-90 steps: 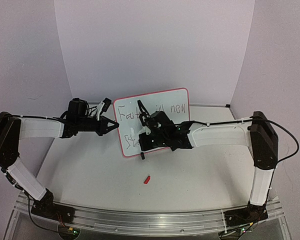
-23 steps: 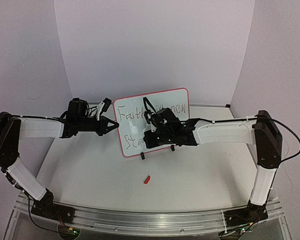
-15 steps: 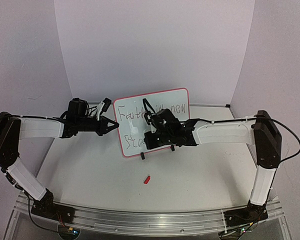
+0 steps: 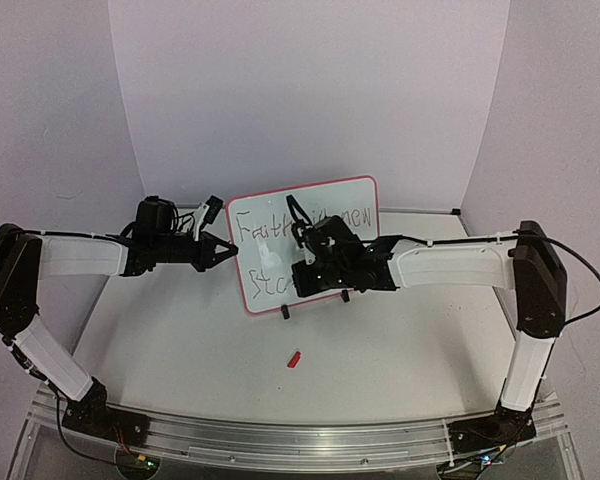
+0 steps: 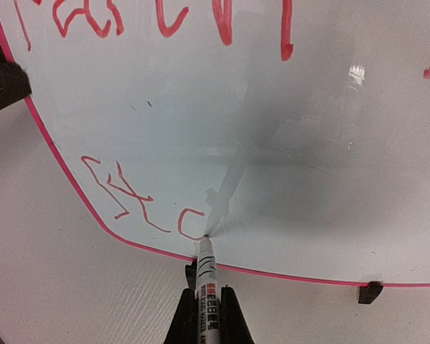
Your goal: Write a sentence on the whiteboard
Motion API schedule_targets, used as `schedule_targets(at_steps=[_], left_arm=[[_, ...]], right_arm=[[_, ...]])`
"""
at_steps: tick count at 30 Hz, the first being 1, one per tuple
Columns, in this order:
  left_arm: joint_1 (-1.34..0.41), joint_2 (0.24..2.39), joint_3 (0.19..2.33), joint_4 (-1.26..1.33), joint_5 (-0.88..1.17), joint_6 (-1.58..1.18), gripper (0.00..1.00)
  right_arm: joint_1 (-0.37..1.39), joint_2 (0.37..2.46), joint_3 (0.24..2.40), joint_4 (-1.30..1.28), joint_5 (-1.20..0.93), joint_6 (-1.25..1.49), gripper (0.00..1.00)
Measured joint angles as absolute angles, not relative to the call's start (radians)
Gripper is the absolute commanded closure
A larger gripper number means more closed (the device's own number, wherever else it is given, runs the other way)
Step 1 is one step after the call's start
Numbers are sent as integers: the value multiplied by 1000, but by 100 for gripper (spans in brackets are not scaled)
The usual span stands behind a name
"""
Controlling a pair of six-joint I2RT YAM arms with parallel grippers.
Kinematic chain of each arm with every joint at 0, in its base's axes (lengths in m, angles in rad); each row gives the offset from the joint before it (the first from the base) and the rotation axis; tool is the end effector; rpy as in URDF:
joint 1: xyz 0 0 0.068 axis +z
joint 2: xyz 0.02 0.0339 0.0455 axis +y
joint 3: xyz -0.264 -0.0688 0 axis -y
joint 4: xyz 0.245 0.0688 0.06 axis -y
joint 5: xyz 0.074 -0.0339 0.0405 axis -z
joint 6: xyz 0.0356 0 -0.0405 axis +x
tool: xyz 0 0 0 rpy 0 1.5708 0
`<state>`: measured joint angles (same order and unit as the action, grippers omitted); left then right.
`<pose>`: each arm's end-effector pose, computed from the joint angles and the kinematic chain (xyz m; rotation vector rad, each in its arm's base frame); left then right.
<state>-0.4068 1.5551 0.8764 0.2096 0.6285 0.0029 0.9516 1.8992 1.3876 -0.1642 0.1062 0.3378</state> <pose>0.3002 -0.1521 0.2239 0.8047 1.8933 -0.8909 0.2547 0.3508 0.2273 -0.6404 2.2153 0.5670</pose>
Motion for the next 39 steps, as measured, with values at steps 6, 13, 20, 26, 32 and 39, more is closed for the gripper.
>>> schedule_targets(at_steps=[6,13,20,26,32,39], left_arm=[[-407,1555,876,210,628,3,100],[-407,1555,876,210,628,3,100],[-407,1555,876,210,628,3,100],[-407,1555,876,210,628,3,100],[-407,1555,876,210,628,3,100],[-407,1555,876,210,629,3,100]], right_arm=[[951,1878,1394,-166,127,334,100],[948,1860,1399,-151,138,334,100],[948,1860,1399,-151,138,335,100],[948,1860,1398,-151,136,346,100],[948,1864,1395,-151,126,358,100],[948,1866,1381,-152,119,368,100]])
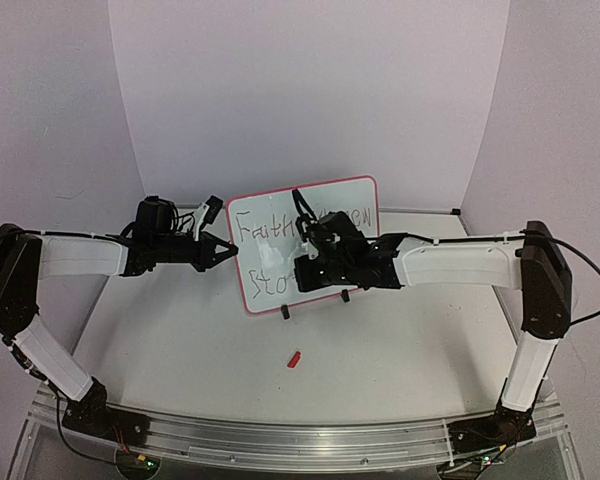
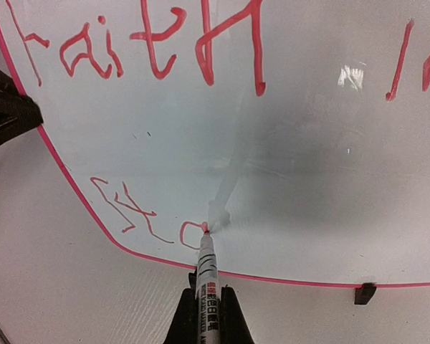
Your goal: Write a sentence on the whiteboard
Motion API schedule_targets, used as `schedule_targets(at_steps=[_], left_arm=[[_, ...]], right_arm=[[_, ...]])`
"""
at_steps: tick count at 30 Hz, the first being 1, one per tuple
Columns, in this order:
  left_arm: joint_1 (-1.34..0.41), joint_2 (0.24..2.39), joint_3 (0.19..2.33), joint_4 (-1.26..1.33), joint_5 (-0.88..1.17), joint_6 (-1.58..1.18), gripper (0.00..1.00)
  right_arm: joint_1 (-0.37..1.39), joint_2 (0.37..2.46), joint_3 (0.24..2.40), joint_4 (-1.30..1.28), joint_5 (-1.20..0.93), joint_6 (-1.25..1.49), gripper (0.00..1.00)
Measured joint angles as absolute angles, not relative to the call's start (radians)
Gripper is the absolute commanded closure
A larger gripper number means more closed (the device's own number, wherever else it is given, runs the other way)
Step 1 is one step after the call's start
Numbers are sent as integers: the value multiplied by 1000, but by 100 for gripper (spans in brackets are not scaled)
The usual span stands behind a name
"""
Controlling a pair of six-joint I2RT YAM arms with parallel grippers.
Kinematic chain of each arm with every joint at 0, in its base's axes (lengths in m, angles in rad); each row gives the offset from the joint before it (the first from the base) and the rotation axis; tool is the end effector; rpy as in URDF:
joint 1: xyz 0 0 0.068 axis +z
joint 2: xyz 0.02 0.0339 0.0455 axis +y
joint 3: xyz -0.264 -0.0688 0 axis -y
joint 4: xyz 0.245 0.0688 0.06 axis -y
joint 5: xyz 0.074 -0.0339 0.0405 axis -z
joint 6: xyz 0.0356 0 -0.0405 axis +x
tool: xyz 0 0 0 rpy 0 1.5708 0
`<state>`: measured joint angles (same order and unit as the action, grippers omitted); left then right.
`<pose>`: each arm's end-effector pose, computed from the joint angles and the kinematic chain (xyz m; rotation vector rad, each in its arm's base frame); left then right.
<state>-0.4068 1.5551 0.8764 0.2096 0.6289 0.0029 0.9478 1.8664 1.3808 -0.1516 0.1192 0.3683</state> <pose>0.3002 -0.1521 0.2239 0.8050 1.8932 -0.8914 0.2540 0.3463 0.2397 -0.5826 2.1928 0.5919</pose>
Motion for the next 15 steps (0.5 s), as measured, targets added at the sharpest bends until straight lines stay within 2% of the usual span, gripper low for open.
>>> schedule_targets(at_steps=[15], left_arm=[[-407,1555,876,210,629,3,100]], right_arm=[[948,1887,1367,-163,118,372,100]])
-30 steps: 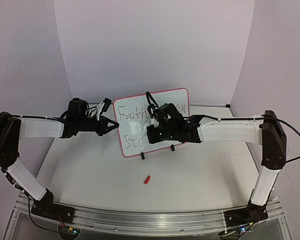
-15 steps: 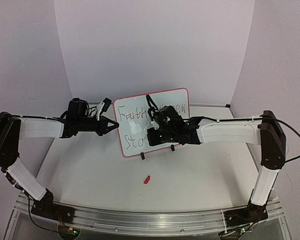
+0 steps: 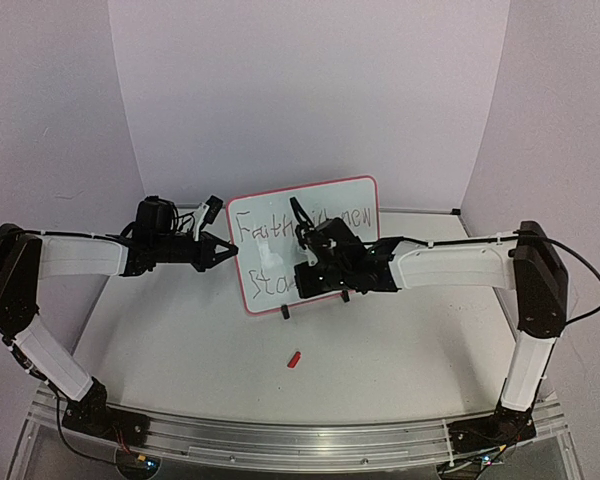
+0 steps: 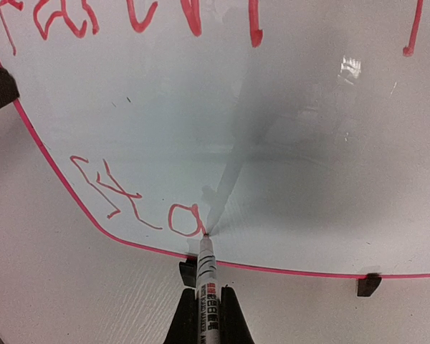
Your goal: Write a sentence on the whiteboard
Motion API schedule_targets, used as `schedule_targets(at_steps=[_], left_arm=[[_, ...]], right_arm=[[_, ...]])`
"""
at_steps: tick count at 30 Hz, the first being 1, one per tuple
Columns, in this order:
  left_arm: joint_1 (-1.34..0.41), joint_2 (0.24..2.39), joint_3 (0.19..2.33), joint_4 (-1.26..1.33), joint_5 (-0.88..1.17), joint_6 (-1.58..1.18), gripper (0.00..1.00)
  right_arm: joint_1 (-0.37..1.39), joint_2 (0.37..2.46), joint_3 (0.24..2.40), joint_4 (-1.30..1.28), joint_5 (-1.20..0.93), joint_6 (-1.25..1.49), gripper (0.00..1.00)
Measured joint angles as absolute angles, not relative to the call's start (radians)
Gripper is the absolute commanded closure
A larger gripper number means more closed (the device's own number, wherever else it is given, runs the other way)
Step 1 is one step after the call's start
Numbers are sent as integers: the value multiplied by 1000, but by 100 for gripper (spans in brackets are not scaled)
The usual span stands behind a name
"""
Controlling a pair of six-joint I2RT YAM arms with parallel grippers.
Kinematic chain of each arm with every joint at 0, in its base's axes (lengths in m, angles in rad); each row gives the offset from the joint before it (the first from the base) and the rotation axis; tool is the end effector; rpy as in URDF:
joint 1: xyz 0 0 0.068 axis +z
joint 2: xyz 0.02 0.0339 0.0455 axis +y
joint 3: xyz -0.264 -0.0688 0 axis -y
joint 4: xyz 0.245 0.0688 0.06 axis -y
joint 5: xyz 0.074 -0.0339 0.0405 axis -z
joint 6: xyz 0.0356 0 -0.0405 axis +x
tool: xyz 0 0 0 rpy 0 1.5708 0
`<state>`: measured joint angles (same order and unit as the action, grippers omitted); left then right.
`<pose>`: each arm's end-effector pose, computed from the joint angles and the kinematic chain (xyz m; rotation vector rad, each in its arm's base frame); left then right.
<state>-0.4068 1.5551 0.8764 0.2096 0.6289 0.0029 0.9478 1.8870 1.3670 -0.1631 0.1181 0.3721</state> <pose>0.3002 -0.1521 0.2239 0.8050 1.8932 -0.8914 0.2539 0.3462 0.2257 -0.5939 2.2349 0.5659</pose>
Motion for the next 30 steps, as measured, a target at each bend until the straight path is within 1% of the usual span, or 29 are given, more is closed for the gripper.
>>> schedule_targets(at_steps=[14,23,30], left_arm=[[-407,1555,876,210,629,3,100],[-407,1555,876,210,630,3,100],[-407,1555,876,210,630,3,100]], right_arm=[[949,1892,1363,-189,138,370,100],[947,1770,1344,-183,154,371,100],[947,1771,1353,-177,159,367,100]])
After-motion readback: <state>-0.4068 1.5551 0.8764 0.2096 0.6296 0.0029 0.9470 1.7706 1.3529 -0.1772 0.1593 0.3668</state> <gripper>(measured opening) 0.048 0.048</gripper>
